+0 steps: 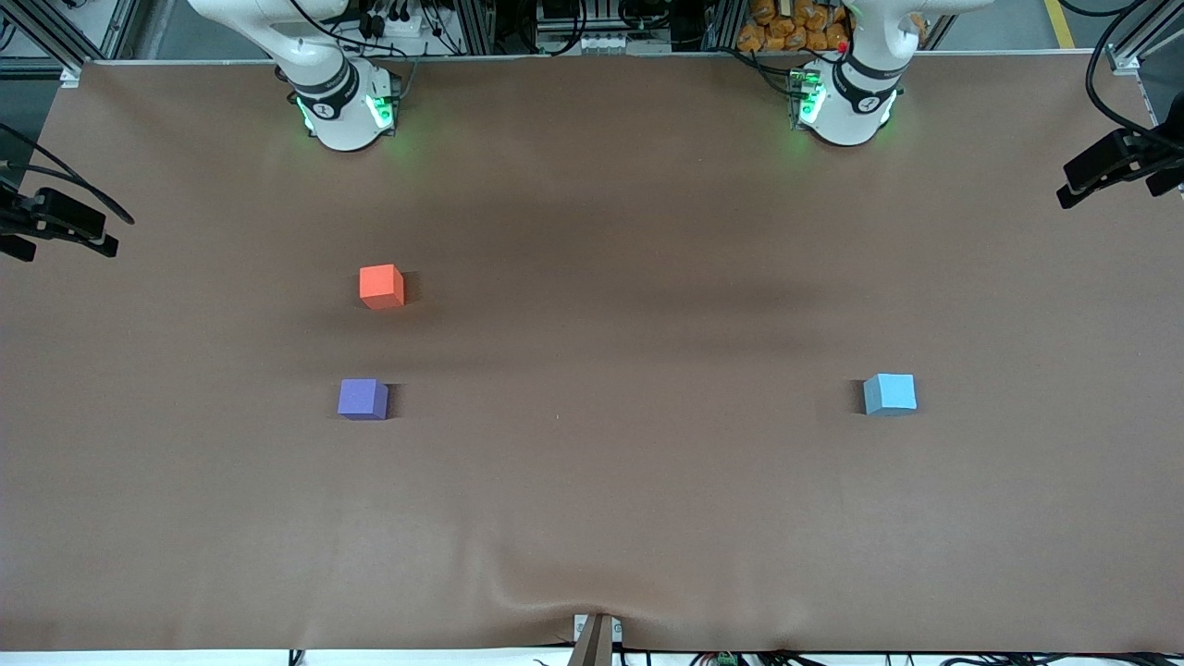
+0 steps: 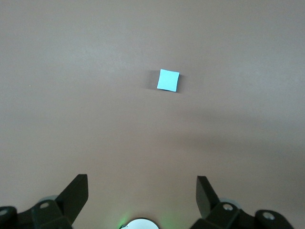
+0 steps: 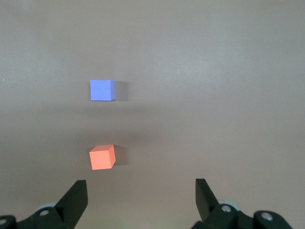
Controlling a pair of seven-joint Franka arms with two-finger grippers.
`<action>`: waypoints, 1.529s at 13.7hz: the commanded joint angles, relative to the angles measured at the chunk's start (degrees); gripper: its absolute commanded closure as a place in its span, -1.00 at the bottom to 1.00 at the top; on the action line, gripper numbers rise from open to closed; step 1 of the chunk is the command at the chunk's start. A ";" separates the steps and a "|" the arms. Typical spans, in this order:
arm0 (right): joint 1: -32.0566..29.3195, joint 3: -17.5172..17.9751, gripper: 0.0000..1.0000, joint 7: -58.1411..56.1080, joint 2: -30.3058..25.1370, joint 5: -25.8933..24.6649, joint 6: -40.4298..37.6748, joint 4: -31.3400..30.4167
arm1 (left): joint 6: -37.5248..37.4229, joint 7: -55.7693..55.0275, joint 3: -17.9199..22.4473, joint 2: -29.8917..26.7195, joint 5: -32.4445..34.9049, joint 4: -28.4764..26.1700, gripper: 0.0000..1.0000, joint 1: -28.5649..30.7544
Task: Place blue block between orange and purple blocks
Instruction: 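Move the left gripper down over the light blue cube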
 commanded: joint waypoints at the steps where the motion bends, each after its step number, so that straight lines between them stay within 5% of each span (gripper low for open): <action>1: -0.01 -0.13 -1.00 -0.07 0.20 0.36 -0.49 0.55 | -0.74 -0.32 -0.03 0.18 -0.74 1.12 -1.00 0.02; 12: 0.25 -0.13 -1.00 -0.15 0.20 0.36 -1.37 0.55 | -0.30 2.66 0.05 3.43 -0.21 -0.89 -1.00 0.81; 16: 0.69 -0.13 -1.00 -0.15 1.16 0.45 -1.19 0.55 | 8.73 1.18 -0.39 3.69 -0.21 -10.28 -1.00 0.28; 21: 0.07 -0.22 -1.00 -0.51 1.52 0.36 -1.37 0.55 | 31.66 1.52 -0.65 5.36 -0.21 -26.98 -1.00 0.55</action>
